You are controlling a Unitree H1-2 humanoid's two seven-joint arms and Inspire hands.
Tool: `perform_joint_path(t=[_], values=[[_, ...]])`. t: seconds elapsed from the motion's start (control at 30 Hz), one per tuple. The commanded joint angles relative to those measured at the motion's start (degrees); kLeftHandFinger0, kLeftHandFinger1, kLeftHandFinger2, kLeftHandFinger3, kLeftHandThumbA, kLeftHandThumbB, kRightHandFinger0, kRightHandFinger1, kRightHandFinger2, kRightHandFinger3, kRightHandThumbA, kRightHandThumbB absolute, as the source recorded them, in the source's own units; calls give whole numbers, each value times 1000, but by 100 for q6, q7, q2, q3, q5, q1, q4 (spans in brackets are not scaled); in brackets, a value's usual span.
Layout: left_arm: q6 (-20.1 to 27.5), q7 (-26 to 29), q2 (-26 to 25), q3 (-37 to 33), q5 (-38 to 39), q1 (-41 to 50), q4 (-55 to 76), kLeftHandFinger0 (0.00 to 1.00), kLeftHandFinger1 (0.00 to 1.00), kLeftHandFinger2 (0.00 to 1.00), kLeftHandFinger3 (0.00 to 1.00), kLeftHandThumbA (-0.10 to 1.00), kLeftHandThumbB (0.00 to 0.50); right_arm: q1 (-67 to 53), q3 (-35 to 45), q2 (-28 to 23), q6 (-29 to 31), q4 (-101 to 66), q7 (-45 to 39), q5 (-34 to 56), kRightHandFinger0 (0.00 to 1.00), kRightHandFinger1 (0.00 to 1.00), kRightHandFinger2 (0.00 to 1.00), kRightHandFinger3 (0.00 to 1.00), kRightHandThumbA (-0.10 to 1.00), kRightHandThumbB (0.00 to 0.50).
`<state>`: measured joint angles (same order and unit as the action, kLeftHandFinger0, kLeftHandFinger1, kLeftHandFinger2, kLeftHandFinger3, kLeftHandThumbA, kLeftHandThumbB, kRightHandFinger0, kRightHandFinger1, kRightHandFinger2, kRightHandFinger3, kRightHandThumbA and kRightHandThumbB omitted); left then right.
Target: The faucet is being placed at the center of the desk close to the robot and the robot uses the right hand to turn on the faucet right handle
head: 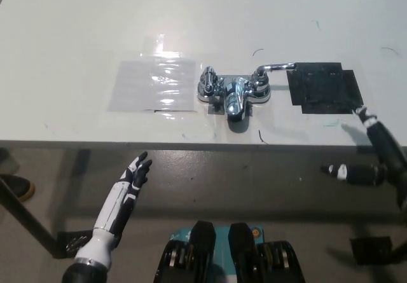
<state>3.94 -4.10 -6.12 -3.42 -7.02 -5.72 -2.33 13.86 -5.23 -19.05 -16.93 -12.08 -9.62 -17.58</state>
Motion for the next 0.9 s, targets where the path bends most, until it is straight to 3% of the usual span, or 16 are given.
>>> perform_joint_path(t=[0.0,0.13,0.27,0.4,0.47,0.67,0.87], values=[[109,-94,-134,141,251,-682,104,1000,1000,1000,1000,1000,445,-1054,852,703,2584,-3400,1130,2182,1000,1000,1000,1000,1000,295],[173,-64,-104,156,247,-742,59,1000,1000,1000,1000,1000,449,-1504,724,1051,3008,-2619,996,2054,1000,1000,1000,1000,1000,242],[94,-52,-98,183,246,-746,122,1000,1000,1000,1000,1000,449,-1679,664,1375,2974,-1971,936,1857,1000,1000,1000,1000,1000,303],[99,-43,-76,191,250,-726,156,1000,1000,1000,1000,1000,440,-1705,662,1592,3145,-1070,717,2053,1000,1000,1000,1000,1000,205],[136,-39,-84,188,237,-725,137,1000,1000,1000,1000,1000,436,-1703,667,1650,3228,-837,645,2071,1000,1000,1000,1000,1000,180],[151,-27,-64,173,234,-582,240,1000,1000,1000,1000,1000,442,-1720,652,1725,3309,41,565,1786,1000,1000,1000,1000,1000,171],[195,-4,-58,173,232,-452,308,1000,1000,1000,1000,1000,422,-1613,680,1699,3435,611,554,1687,1000,1000,1000,1000,978,102]])
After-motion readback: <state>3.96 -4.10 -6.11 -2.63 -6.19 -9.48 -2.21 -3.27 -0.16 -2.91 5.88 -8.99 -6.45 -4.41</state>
